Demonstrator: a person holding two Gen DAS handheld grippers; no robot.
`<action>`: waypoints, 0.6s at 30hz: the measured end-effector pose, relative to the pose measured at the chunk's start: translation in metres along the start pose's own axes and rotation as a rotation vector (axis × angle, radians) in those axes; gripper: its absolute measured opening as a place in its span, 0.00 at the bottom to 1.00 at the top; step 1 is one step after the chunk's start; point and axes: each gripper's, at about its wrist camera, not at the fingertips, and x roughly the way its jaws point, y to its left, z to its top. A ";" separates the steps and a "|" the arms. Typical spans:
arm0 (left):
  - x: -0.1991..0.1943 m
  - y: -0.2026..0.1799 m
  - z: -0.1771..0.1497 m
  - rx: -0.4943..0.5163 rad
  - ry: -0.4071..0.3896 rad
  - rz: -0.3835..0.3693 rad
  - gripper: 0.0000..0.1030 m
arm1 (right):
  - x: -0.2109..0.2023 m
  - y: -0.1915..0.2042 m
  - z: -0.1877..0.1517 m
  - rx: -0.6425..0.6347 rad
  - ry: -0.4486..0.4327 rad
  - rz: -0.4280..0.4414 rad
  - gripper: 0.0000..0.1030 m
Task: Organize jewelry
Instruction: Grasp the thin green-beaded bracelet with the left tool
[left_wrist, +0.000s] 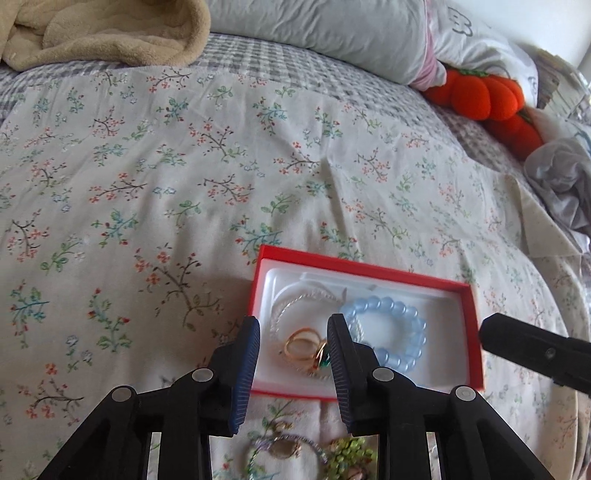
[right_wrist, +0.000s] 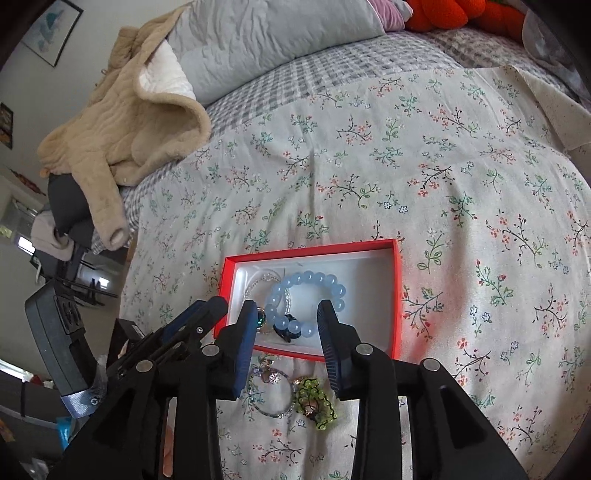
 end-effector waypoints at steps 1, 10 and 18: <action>-0.003 0.000 -0.002 0.008 0.004 0.011 0.35 | -0.003 0.001 -0.001 -0.008 0.005 -0.003 0.35; -0.027 0.010 -0.026 0.021 0.051 0.067 0.54 | -0.015 0.000 -0.022 -0.059 0.069 -0.068 0.40; -0.028 0.014 -0.049 0.024 0.109 0.097 0.73 | -0.019 -0.012 -0.042 -0.067 0.105 -0.127 0.53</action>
